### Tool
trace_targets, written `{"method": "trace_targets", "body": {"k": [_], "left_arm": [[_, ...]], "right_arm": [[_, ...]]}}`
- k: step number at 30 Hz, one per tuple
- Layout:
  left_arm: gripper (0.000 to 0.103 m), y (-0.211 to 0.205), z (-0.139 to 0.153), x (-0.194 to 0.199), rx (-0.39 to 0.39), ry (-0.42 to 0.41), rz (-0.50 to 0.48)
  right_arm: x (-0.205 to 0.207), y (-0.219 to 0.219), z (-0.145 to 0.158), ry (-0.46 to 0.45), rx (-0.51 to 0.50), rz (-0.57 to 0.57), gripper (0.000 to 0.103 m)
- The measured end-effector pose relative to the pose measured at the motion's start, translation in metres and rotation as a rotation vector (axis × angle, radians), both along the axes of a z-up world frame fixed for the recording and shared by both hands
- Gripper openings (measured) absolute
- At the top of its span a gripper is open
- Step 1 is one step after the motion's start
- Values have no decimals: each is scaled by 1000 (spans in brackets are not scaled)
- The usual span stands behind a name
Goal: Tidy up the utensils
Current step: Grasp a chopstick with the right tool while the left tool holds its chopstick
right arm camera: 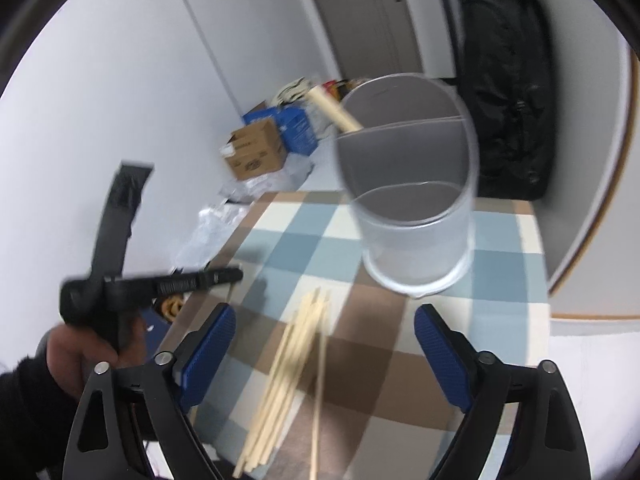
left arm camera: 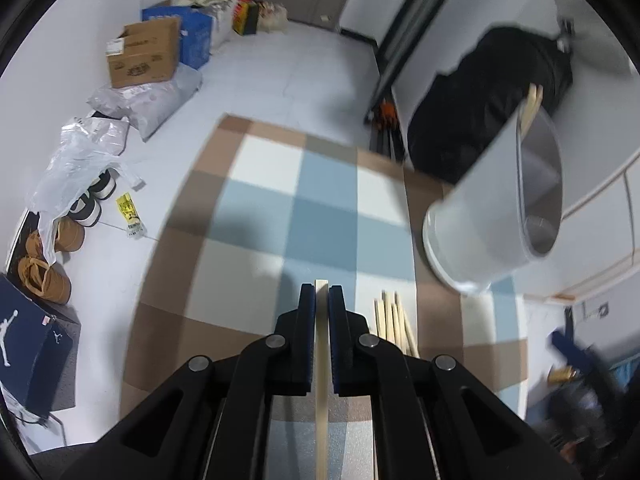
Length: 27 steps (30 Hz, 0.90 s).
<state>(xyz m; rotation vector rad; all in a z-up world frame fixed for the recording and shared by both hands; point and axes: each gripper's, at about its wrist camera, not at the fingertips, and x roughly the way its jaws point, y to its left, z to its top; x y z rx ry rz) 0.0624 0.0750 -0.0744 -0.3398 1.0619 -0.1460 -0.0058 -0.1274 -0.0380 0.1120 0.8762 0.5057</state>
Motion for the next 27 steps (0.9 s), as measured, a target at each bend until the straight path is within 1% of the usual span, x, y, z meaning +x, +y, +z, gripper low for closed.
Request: {"method": "trace_targets", "body": {"k": [1, 2, 3, 4, 5, 7, 9, 12, 16, 18, 20, 23, 25, 26, 27], "left_arm": [[2, 5, 3, -1, -22, -14, 18], [2, 8, 5, -2, -38, -24, 31], [2, 12, 7, -1, -49, -32, 42], [2, 16, 8, 0, -59, -44, 51], [2, 18, 11, -1, -68, -57, 57], [2, 26, 14, 0, -88, -81, 71], [2, 32, 19, -2, -112, -104, 80], [2, 42, 24, -4, -133, -132, 90], [2, 51, 23, -5, -146, -143, 84], [2, 56, 21, -6, -167, -138, 85], [2, 60, 22, -6, -173, -137, 93], [2, 65, 22, -5, -198, -138, 100], [2, 63, 24, -5, -200, -145, 91], [2, 62, 25, -5, -198, -148, 87], [2, 61, 25, -5, -195, -150, 81]], "right_arm": [[0, 7, -2, 7, -12, 26, 77], [1, 15, -4, 17, -23, 52, 75], [2, 21, -6, 26, -28, 70, 70], [6, 30, -11, 49, -37, 96, 66], [8, 37, -16, 69, -42, 109, 64], [16, 50, -26, 119, -40, 138, 54], [26, 65, -37, 165, -45, 171, 48], [37, 80, -53, 195, -66, 202, 41], [51, 93, -75, 251, -122, 202, 37], [55, 94, -80, 263, -142, 195, 37], [59, 96, -85, 279, -147, 192, 37], [60, 102, -86, 263, -188, 204, 36], [62, 108, -86, 259, -218, 209, 36], [63, 111, -86, 255, -237, 209, 35], [63, 113, -86, 252, -257, 209, 31]]}}
